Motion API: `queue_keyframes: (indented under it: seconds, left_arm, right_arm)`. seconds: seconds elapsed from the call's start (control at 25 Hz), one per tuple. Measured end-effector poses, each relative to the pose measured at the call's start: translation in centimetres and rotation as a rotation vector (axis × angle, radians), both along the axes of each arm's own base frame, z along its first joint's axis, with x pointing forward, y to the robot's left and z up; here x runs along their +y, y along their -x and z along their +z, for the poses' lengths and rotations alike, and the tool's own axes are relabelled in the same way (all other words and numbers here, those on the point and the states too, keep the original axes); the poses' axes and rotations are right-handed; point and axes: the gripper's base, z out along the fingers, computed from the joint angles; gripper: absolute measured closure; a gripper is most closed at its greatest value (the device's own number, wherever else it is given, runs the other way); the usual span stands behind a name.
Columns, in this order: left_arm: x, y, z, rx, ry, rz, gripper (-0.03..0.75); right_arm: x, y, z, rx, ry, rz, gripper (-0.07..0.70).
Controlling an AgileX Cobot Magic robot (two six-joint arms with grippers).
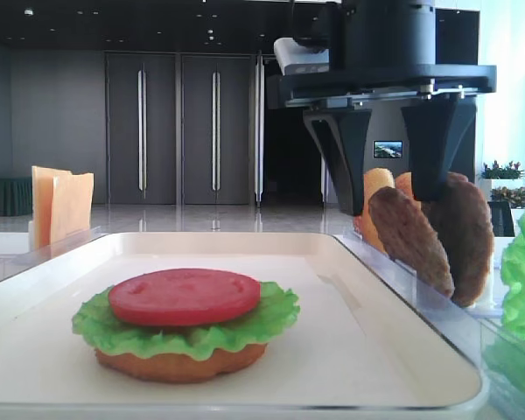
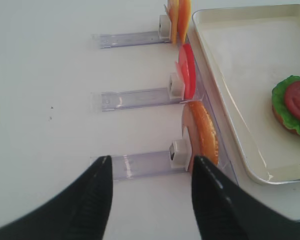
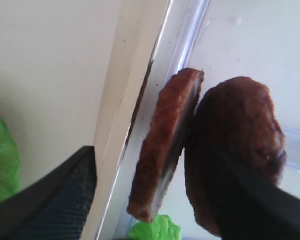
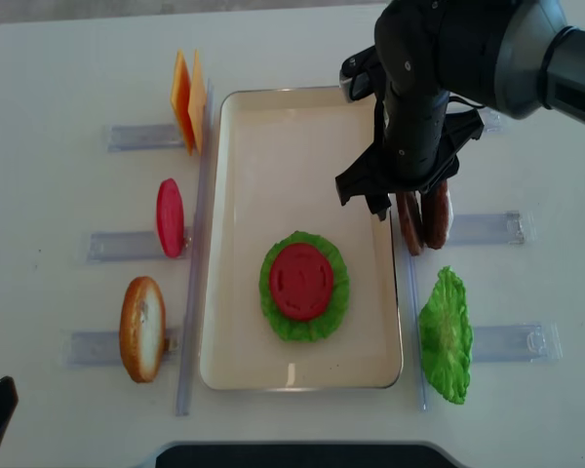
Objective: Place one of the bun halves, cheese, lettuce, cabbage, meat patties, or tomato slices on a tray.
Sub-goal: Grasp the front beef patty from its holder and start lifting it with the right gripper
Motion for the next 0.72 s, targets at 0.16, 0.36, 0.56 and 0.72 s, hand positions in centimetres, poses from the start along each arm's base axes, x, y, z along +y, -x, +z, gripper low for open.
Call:
queue_keyframes:
  seconds: [0.16, 0.36, 0.56, 0.72]
  left_arm:
    - [0.0, 0.0, 0.0, 0.0, 0.0, 0.0, 0.325]
    - [0.0, 0.0, 0.0, 0.0, 0.0, 0.0, 0.325]
    - [0.0, 0.0, 0.0, 0.0, 0.0, 0.0, 0.325]
    - [0.0, 0.0, 0.0, 0.0, 0.0, 0.0, 0.325]
  right_arm:
    - [0.05, -0.06, -0.17, 0.0, 0.0, 0.0, 0.206]
    - [0.02, -0.09, -0.17, -0.002, 0.004, 0.002, 0.322]
    - [-0.16, -0.24, -0.15, -0.018, 0.025, 0.013, 0.5]
    - [-0.3, -0.29, -0.11, -0.022, 0.041, 0.018, 0.517]
